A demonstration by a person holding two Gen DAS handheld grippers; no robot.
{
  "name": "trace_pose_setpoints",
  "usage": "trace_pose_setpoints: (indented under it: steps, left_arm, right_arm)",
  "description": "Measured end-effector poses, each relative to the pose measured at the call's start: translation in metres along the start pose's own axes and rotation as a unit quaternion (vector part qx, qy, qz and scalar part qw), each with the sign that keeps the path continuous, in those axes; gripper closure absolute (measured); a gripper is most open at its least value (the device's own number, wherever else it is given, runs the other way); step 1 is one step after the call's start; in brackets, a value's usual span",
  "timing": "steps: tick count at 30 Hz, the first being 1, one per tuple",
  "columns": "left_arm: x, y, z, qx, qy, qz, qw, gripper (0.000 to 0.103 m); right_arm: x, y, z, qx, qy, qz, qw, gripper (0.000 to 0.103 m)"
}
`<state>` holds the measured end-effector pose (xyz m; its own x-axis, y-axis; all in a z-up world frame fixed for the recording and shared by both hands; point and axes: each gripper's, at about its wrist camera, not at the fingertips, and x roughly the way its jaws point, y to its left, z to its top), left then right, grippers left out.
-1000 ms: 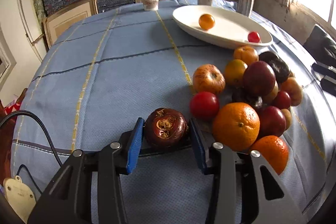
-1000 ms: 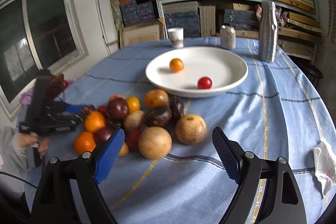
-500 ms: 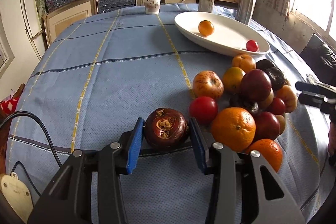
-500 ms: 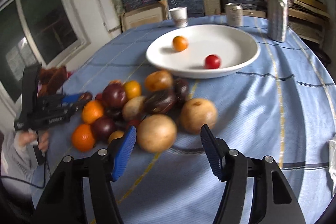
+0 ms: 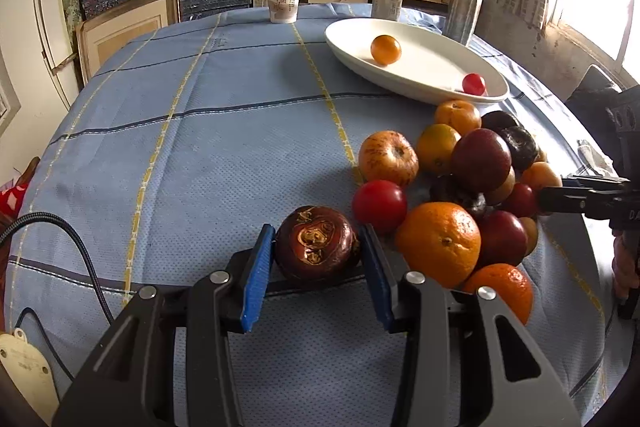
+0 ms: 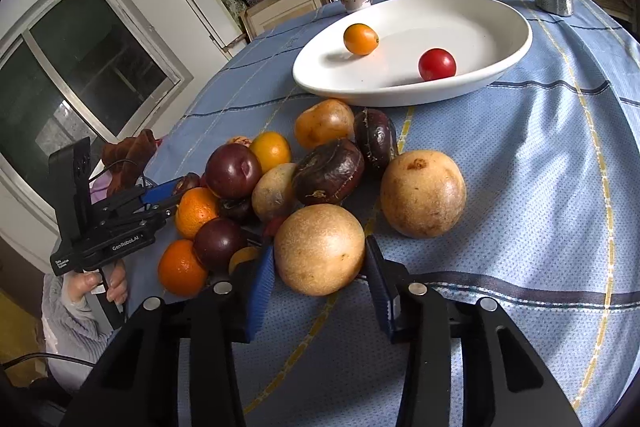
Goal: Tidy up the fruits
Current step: 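Grasp the large tan round fruit with the right gripper, then lower the maroon fruit onto the plate with the left gripper while the right releases the tan fruit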
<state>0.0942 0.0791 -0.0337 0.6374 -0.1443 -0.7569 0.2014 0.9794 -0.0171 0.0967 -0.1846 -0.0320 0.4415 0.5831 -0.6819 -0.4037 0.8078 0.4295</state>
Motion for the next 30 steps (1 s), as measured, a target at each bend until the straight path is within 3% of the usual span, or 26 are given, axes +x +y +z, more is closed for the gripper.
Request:
trace_pose_setpoints:
  steps: [8, 12, 16, 20, 24, 30]
  left_arm:
    - [-0.014, -0.003, 0.0, -0.007, -0.029, 0.01, 0.9995, 0.06]
    - [-0.039, 0.003, 0.003, -0.039, -0.063, 0.024, 0.997, 0.06]
    - [-0.064, 0.007, 0.027, -0.046, -0.089, 0.021, 0.9948, 0.06]
    - [-0.072, -0.007, 0.067, -0.023, -0.106, 0.019, 0.9939, 0.06]
    - [-0.055, -0.027, 0.102, -0.001, -0.105, 0.008, 0.9945, 0.06]
    - [0.01, -0.052, 0.138, 0.012, -0.07, -0.016, 0.9973, 0.06]
  right_arm:
    - [-0.02, 0.001, -0.003, -0.003, -0.035, -0.006, 0.999, 0.059]
    - [-0.027, 0.003, -0.002, -0.011, -0.041, 0.001, 0.999, 0.059]
    - [-0.036, 0.005, 0.009, -0.022, -0.035, -0.001, 0.999, 0.06]
    - [-0.055, 0.005, 0.035, -0.034, -0.065, -0.025, 0.997, 0.06]
    - [-0.062, -0.003, 0.065, -0.026, -0.098, -0.047, 0.994, 0.06]
    - [-0.046, -0.021, 0.098, -0.016, -0.114, -0.081, 0.99, 0.06]
